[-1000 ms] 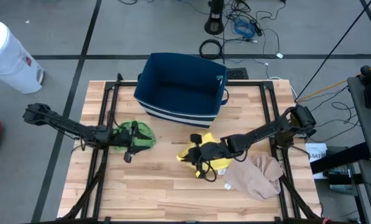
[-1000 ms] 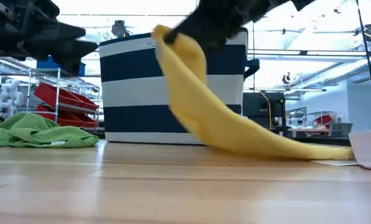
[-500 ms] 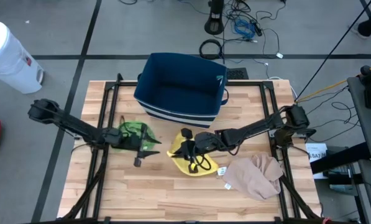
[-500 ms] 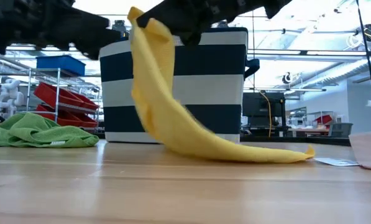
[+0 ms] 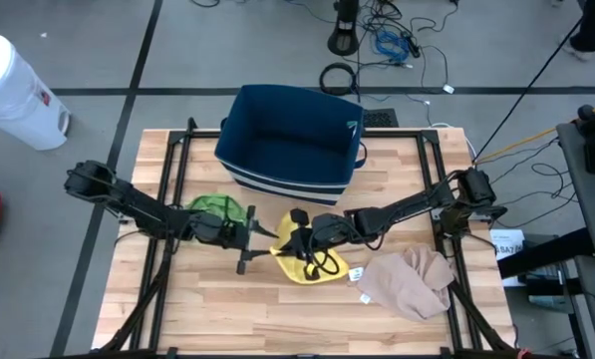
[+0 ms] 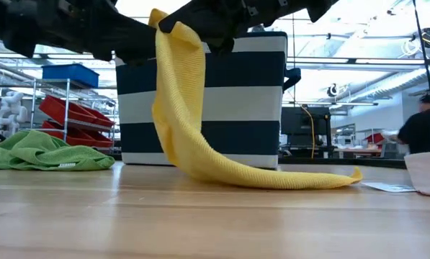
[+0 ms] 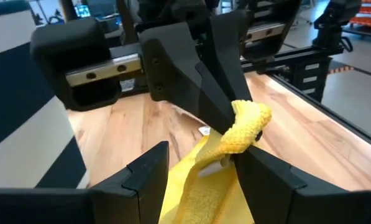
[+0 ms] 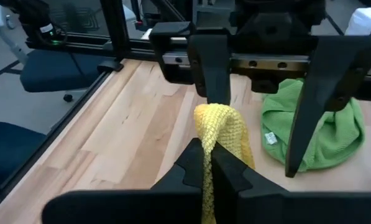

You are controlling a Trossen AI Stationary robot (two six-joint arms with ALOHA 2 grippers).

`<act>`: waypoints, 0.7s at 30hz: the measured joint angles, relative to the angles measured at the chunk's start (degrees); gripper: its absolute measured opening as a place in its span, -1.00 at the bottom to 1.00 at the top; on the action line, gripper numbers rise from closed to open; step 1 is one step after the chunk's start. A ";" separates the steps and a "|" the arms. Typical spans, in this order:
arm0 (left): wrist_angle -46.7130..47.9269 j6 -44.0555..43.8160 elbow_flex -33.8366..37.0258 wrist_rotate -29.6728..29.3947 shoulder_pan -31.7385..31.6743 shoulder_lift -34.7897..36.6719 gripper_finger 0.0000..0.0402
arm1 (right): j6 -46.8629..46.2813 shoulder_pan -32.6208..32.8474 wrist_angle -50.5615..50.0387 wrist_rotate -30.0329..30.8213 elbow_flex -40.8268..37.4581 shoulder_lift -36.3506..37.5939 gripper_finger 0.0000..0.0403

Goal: Fold towel
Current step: Fold the yellow towel

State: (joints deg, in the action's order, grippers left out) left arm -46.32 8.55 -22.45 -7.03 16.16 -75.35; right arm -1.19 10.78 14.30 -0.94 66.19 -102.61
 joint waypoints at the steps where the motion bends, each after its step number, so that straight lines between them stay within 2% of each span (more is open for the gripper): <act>1: 0.04 0.46 -0.17 0.00 0.03 0.00 -0.04 | -0.17 0.01 -0.32 -0.08 0.02 0.00 -1.00; 13: -1.29 2.54 -0.71 3.73 2.96 0.17 -0.04 | -1.68 0.05 -6.05 1.47 -0.09 -0.24 -0.98; 21: 2.89 4.24 -0.67 -4.02 3.18 0.15 -0.04 | -1.99 0.05 -5.66 1.25 -0.09 -0.24 -0.97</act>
State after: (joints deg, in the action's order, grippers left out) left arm -43.43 12.79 -23.11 -11.04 19.34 -75.20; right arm -3.18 10.83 8.64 0.31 66.11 -102.85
